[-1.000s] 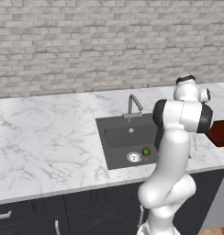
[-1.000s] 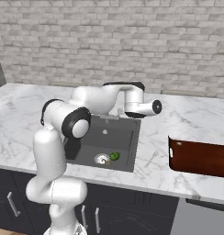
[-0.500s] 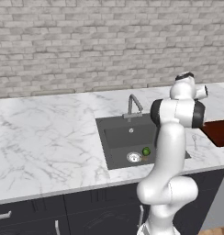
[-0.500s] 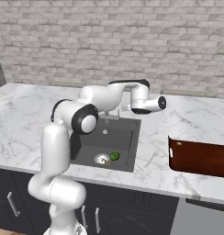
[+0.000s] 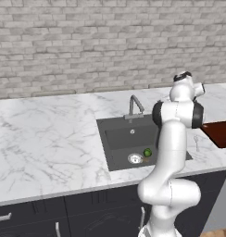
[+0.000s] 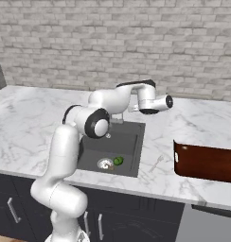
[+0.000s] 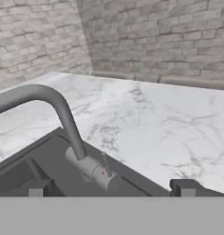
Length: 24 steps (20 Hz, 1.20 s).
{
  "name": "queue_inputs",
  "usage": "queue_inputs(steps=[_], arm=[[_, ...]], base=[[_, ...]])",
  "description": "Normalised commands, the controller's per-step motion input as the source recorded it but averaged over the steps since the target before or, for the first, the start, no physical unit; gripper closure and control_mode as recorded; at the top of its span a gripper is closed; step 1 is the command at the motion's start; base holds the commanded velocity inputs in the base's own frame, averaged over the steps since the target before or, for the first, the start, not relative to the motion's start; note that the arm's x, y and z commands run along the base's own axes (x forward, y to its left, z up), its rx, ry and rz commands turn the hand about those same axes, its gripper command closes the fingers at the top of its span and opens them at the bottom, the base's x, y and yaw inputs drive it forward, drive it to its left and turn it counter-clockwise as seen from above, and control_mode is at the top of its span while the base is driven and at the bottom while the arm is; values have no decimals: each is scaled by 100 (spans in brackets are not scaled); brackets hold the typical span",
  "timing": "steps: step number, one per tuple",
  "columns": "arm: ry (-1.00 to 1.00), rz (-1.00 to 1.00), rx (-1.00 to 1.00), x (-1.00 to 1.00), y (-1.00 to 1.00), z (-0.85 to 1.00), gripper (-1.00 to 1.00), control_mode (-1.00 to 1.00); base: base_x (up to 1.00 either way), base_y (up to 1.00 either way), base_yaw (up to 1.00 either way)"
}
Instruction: Pick up all produce items and place them in the sink. Turn on the sink faucet to wash them. Then turn the sink off and put them in the tray.
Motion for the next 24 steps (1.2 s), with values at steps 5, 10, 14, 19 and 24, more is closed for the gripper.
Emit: queue_inputs(steps=[5,10,14,19,24], arm=[[5,5,0,27,10,-20,-100,-100],[2,4,0,20,14,-13,-100,-100],[1,4,0,13,18,-5,-100,-100],[3,3,-1,1,14,-5,-100,-100],[0,2,0,6,18,-10,-100,-100]], base=[[0,0,0],[0,0,0],[0,0,0],[0,0,0],[0,0,0]])
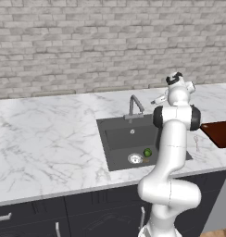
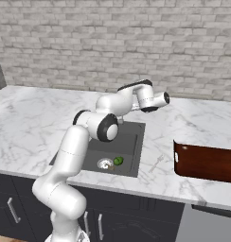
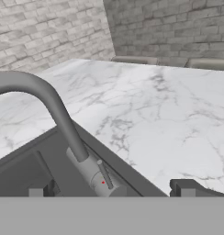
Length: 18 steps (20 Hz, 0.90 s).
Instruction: Pick up all produce items and place them in the sink. Turn on the sink faucet to wash them. Then turn the sink off and put them in the tray.
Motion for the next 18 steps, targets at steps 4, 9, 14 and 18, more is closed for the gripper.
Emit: queue_inputs(steps=[4,9,14,18], arm=[[0,2,0,12,19,-12,-100,-100],[1,1,0,12,20,-11,-100,-100],[0,1,0,7,18,-11,-100,-100],[0,2,0,4,17,-13,-100,-100]], base=[[0,0,0],[0,0,0],[0,0,0],[0,0,0]])
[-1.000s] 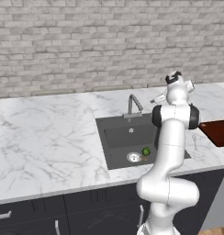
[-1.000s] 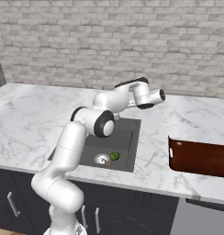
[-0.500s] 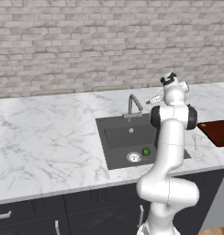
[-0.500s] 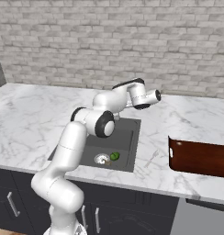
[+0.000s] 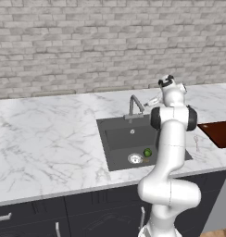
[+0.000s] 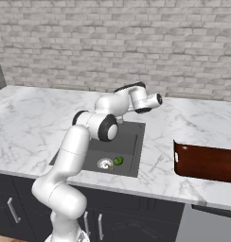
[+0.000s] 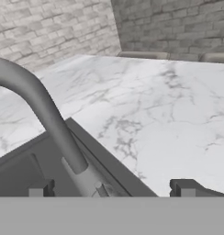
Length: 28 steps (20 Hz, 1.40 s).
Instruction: Pick up all produce items and place them in the sink. Turn on the sink faucet to wash them. Then turn the sink off and put them in the tray.
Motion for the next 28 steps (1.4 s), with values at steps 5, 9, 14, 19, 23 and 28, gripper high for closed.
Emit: queue_inputs(steps=[5,9,14,19,23,28], arm=[[0,1,0,5,15,-12,-100,-100],[0,1,0,4,13,-14,-100,-100],[0,1,0,3,12,-13,-100,-100],[0,1,0,2,14,-17,-100,-100],[0,1,0,1,13,-17,-100,-100],[0,1,0,1,13,-14,-100,-100]], base=[[0,0,0],[0,0,0],[0,0,0],[0,0,0],[0,0,0],[0,0,0]])
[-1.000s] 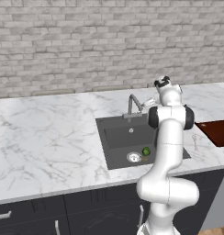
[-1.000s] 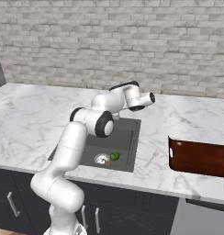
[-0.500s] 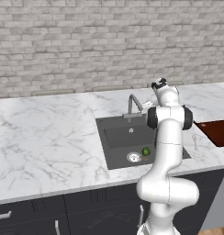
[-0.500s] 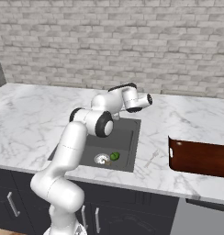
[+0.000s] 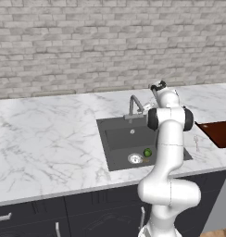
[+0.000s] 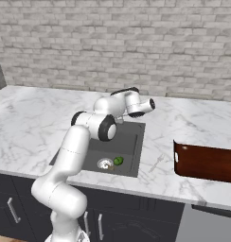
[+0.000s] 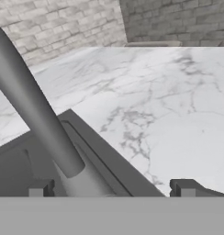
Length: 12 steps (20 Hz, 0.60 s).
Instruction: Pick up all produce items and place them in the sink. Turn on the sink faucet to wash them. Then turn the sink off and put them in the tray.
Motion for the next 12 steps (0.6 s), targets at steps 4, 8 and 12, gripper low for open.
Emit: queue_inputs(steps=[4,8,12], arm=[[0,1,0,1,11,-4,100,-100],[0,0,0,0,1,0,100,-100],[0,0,0,0,0,0,100,-100]], base=[[0,0,0],[0,0,0],[0,0,0]])
